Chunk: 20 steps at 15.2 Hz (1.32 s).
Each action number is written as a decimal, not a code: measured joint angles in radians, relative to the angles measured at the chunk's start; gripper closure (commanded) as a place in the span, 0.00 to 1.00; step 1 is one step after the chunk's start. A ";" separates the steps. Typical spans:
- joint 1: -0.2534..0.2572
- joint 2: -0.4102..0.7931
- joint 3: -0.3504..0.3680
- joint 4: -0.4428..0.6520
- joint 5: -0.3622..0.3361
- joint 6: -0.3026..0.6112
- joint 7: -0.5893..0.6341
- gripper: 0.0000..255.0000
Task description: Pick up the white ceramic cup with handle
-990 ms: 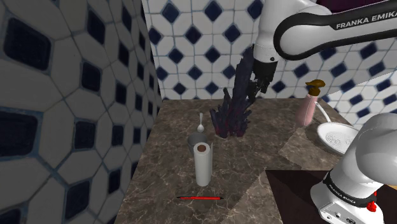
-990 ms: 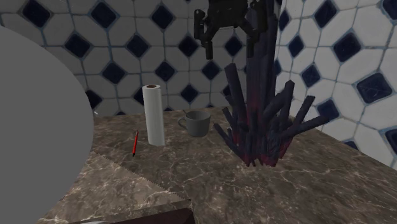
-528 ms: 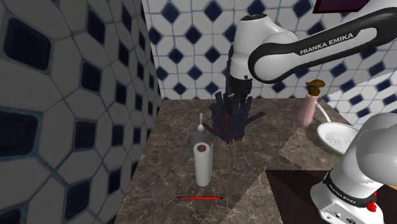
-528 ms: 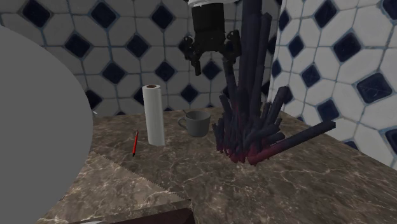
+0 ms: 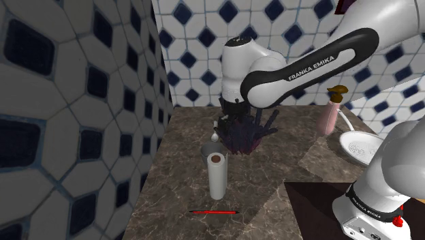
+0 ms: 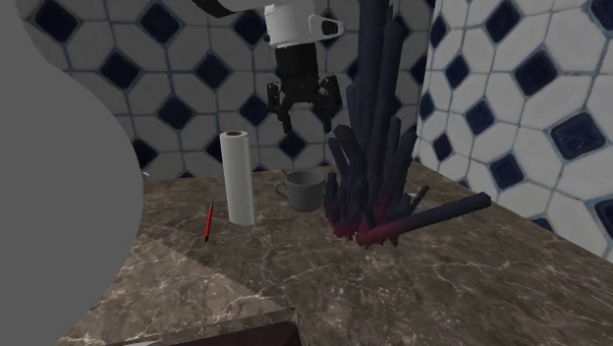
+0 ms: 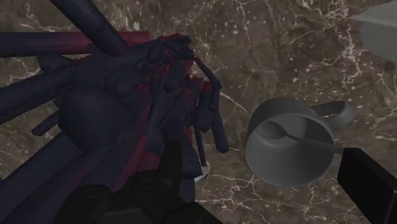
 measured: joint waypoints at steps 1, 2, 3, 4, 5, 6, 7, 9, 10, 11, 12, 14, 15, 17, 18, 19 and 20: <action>0.002 0.037 0.018 0.029 -0.025 0.021 0.034 0.00; 0.007 0.077 0.034 0.055 -0.041 0.040 0.061 0.00; 0.010 0.118 0.048 0.080 -0.052 0.069 0.091 0.00; 0.012 0.165 0.057 0.097 -0.074 0.090 0.123 0.00; 0.014 0.209 0.061 0.119 -0.109 0.090 0.143 0.00; 0.017 0.256 0.061 0.151 -0.143 0.085 0.164 0.00; 0.023 0.292 0.061 0.177 -0.169 0.076 0.187 0.00; 0.044 0.379 0.057 0.236 -0.231 0.084 0.241 0.00; 0.053 0.429 0.049 0.271 -0.259 0.083 0.263 0.00; 0.067 0.484 0.038 0.308 -0.290 0.086 0.288 0.00; 0.079 0.512 0.033 0.331 -0.307 0.085 0.304 0.00; 0.099 0.558 0.025 0.368 -0.333 0.086 0.329 0.00; 0.103 0.567 0.022 0.366 -0.341 0.095 0.338 0.00; 0.109 0.588 0.015 0.367 -0.355 0.111 0.351 0.00; 0.111 0.599 0.011 0.369 -0.362 0.120 0.356 0.00; 0.114 0.611 0.007 0.371 -0.370 0.129 0.362 0.00; 0.116 0.623 0.003 0.372 -0.377 0.139 0.368 0.00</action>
